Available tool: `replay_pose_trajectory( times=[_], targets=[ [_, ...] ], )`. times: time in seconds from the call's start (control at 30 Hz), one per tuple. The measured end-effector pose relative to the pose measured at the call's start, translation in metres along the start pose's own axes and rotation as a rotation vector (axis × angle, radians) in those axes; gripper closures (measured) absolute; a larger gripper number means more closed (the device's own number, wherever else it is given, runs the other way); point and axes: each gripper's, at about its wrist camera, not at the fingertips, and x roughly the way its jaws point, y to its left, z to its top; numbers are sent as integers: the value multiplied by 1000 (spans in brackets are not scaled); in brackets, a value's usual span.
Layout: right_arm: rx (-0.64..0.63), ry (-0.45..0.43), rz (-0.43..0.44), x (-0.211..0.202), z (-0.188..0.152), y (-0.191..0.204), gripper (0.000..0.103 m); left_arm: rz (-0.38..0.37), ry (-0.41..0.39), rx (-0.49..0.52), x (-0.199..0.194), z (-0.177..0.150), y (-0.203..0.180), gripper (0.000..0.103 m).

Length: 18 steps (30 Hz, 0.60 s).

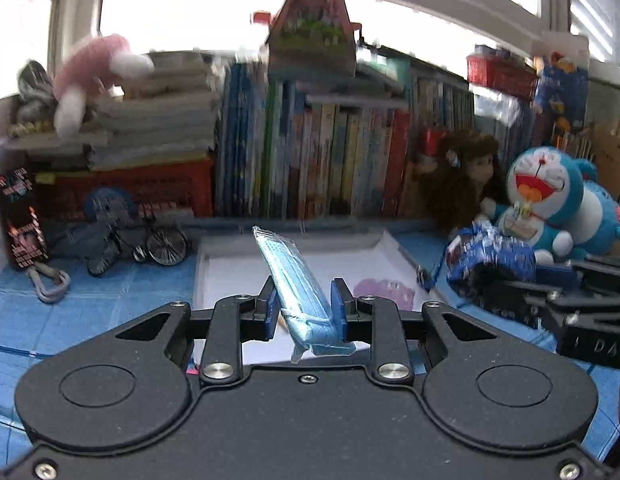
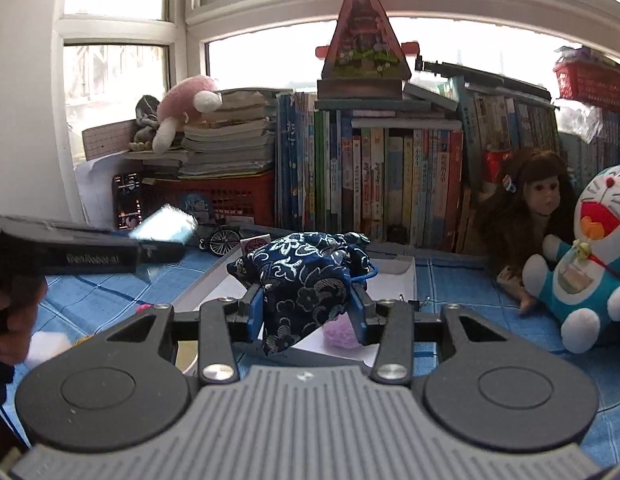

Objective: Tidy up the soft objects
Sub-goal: 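Lift and carry the mask and floral pouch with both grippers to the tray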

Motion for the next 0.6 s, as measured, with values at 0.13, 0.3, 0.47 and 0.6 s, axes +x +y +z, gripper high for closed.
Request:
replay_pose_trajectory(
  times=[0.13, 0.3, 0.47, 0.6],
  targets=[
    [39, 55, 11, 24, 11, -6, 56, -16, 80, -55, 27, 9, 15, 78],
    [83, 132, 14, 53, 22, -13, 56, -6, 156, -99, 55, 21, 32, 78],
    [156, 232, 7, 90, 31, -22, 56, -2, 229, -125, 86, 26, 42, 78],
    [195, 286, 20, 114, 32, -22, 56, 5, 271, -136, 108, 23, 47, 77]
  ],
)
